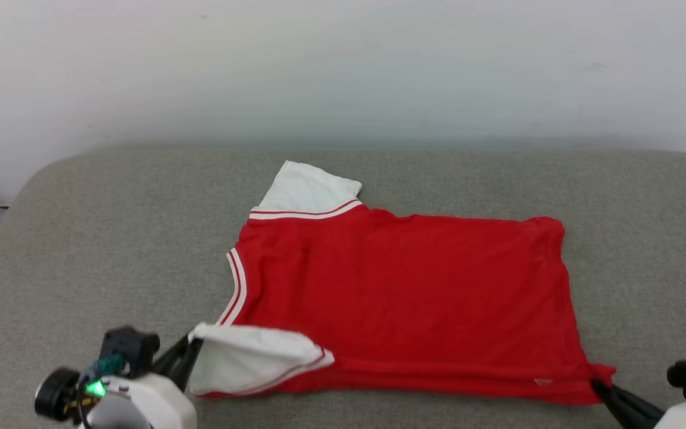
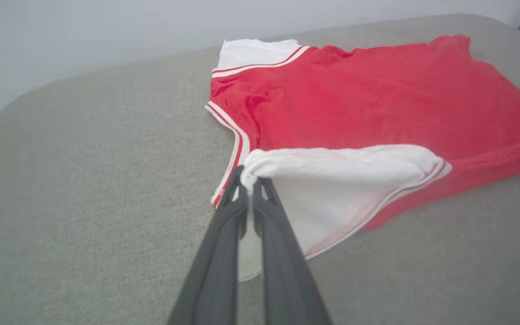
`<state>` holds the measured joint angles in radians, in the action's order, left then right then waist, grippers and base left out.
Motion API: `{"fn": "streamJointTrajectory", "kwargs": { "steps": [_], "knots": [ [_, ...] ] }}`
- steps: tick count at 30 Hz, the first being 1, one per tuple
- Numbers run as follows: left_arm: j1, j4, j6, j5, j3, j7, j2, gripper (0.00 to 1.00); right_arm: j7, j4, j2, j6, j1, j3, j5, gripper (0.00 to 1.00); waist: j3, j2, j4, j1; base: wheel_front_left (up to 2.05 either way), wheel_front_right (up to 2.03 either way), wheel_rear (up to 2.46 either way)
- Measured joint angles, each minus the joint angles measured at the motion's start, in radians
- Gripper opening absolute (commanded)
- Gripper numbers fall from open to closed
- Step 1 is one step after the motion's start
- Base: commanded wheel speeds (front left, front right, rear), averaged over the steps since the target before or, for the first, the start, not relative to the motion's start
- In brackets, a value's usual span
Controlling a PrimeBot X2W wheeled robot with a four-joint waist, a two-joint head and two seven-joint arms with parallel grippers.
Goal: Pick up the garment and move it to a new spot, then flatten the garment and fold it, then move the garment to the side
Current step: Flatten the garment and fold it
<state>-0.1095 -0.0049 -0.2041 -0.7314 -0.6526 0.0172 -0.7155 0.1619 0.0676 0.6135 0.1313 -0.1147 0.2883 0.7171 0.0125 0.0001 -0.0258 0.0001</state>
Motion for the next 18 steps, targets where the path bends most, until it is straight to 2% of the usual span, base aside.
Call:
{"fn": "streamJointTrajectory", "kwargs": {
  "steps": [8,14,18],
  "knots": [
    [-0.221,0.158,0.099,0.042,-0.017,-0.025,0.04,0.0,0.058,-0.012,-0.024,0.0,0.14,-0.002,-0.017,0.0,-0.083,0.0,0.03,0.0,0.0,0.0,0.0],
    [-0.348,0.322,0.164,0.058,-0.029,-0.023,0.083,0.0,0.075,0.054,-0.038,0.0,0.256,0.032,-0.02,0.0,-0.163,0.0,0.049,0.0001,0.0,0.0,0.0],
    [-0.399,0.445,0.212,0.056,-0.047,-0.01,0.131,0.0,0.073,0.117,-0.051,0.0,0.318,0.059,-0.017,0.0,-0.215,0.0,0.055,0.0002,0.0,0.0,0.0]
  ]
}}
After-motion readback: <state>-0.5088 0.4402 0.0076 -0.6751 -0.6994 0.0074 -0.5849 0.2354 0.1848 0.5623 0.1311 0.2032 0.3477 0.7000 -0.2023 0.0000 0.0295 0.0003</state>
